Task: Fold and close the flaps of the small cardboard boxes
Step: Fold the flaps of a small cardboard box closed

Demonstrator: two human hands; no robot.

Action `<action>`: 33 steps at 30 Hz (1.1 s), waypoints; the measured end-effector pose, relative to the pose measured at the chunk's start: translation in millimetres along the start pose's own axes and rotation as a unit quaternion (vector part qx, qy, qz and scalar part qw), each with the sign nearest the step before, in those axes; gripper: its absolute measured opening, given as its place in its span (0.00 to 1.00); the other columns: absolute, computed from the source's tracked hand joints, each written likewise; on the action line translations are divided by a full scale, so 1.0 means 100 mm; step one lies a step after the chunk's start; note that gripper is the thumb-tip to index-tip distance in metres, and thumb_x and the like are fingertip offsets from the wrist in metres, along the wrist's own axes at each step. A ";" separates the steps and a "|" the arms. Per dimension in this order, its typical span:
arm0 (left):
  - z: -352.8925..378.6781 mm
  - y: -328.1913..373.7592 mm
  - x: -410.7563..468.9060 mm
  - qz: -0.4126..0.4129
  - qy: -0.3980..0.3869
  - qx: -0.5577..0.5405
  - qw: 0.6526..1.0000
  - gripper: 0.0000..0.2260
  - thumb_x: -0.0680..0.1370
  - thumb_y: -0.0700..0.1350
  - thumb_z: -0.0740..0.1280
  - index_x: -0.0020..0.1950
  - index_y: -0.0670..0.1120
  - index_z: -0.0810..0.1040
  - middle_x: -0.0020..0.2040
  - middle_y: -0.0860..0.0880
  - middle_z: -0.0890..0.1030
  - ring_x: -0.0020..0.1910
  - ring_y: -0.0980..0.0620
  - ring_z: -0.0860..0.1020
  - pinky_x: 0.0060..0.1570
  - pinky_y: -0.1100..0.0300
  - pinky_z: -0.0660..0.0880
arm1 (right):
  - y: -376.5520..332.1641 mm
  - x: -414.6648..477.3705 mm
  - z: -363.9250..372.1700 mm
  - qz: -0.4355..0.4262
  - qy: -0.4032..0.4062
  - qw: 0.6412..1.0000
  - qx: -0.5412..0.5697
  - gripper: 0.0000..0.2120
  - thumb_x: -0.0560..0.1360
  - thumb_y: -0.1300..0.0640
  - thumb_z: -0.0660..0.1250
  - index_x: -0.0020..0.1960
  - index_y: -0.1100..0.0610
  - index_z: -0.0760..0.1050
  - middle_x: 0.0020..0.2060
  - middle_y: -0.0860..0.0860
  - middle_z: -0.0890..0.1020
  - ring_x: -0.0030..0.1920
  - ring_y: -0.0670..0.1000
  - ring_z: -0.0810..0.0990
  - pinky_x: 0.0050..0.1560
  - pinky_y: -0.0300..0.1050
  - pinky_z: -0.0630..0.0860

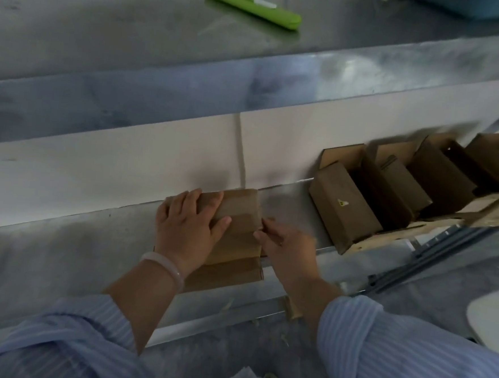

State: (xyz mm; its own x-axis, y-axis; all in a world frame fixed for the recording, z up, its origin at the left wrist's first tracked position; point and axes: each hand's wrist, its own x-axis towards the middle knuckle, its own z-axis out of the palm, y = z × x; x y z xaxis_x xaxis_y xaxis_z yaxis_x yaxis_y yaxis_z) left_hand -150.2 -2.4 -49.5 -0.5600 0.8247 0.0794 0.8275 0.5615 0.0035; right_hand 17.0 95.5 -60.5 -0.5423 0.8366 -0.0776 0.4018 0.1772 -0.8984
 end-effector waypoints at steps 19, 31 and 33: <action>-0.03 0.00 -0.01 -0.006 -0.012 -0.019 1.000 0.26 0.77 0.67 0.45 0.74 0.62 0.56 0.74 0.49 0.60 0.73 0.47 0.56 0.72 0.48 0.51 | 0.00 0.18 -0.10 0.059 -0.075 0.994 -0.061 0.08 0.75 0.53 0.71 0.38 0.49 0.74 0.37 0.47 0.82 0.41 0.47 0.80 0.42 0.41 0.76; 0.02 -0.02 -0.02 -0.009 0.010 -0.025 1.000 0.31 0.73 0.70 0.38 0.73 0.64 0.58 0.73 0.50 0.63 0.72 0.47 0.58 0.71 0.48 0.53 | -0.25 0.20 -0.35 0.233 -0.150 0.893 0.354 0.02 0.77 0.65 0.66 0.46 0.64 0.77 0.35 0.56 0.80 0.36 0.51 0.80 0.50 0.53 0.81; 0.03 -0.03 -0.02 -0.006 0.016 -0.018 1.000 0.32 0.72 0.69 0.38 0.73 0.64 0.58 0.73 0.50 0.64 0.72 0.47 0.60 0.71 0.48 0.54 | -0.33 0.30 -0.46 0.207 -0.114 0.907 0.348 0.02 0.76 0.65 0.67 0.47 0.63 0.77 0.36 0.56 0.81 0.37 0.50 0.81 0.45 0.47 0.83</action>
State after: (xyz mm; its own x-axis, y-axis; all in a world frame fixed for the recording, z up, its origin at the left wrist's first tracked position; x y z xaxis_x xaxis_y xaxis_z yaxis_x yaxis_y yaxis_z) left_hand -151.4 -5.5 -52.4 -0.5689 0.8147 0.1119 0.8218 0.5684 0.0399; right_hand 21.4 138.4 -13.2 -0.6209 0.6141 -0.4872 0.0852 -0.5649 -0.8208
